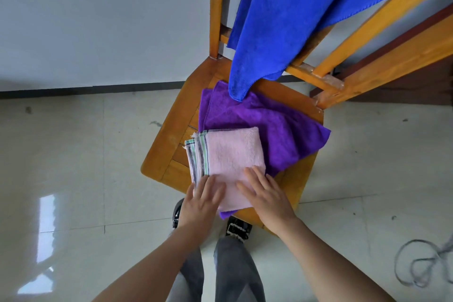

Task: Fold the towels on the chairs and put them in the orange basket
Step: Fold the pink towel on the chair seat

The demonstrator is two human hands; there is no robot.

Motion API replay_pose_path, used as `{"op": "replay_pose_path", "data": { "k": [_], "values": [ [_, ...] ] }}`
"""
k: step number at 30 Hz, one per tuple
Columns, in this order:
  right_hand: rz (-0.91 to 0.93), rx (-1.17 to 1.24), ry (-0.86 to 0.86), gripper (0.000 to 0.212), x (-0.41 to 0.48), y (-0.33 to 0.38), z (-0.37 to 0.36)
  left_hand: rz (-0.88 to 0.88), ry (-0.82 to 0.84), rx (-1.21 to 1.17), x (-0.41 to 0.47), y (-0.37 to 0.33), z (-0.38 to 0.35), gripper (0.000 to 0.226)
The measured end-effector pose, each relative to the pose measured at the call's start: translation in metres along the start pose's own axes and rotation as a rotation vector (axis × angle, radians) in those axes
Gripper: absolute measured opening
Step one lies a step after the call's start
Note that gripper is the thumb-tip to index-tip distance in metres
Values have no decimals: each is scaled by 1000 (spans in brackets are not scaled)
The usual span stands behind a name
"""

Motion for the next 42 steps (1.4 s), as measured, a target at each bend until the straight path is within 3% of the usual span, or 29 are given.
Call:
{"op": "replay_pose_path", "data": {
  "k": [4, 7, 11, 16, 19, 21, 25, 32, 35, 42],
  "values": [
    [44, 31, -164, 41, 1, -4, -14, -42, -207, 6, 10, 15, -13, 107],
    [28, 42, -151, 49, -1, 0, -19, -98, -317, 43, 12, 21, -28, 95],
    [32, 69, -152, 40, 0, 3, -8, -180, -453, -4, 10, 24, -15, 83],
    [82, 66, -246, 25, 2, 0, 22, -199, -492, -77, 0, 27, 20, 83],
    [101, 44, -244, 33, -5, 4, 48, -195, -528, -87, -17, 22, 38, 76],
    [113, 27, -236, 38, -9, 5, 70, -185, -531, -52, -29, 17, 58, 73],
    [56, 19, -259, 27, -37, 16, 134, -141, -477, -46, -72, -4, 106, 58],
    [-63, -49, -308, 47, -107, 30, 256, -171, -400, -67, -147, -52, 224, 39],
    [-171, 41, -346, 33, -127, 28, 299, -260, -468, 4, -170, -70, 272, 35],
    [-392, 26, -430, 45, -169, 28, 436, -440, -689, 129, -213, -101, 403, 31]
  ]
}}
Point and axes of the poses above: each hand's wrist, its own x-axis towards the middle knuckle, its own z-axis out of the back of the hand, y = z × x, the point moved 1 cm from there along x, towards the middle knuckle, and after that the axes turned 6 degrees about -z, right-handed, at the moved point
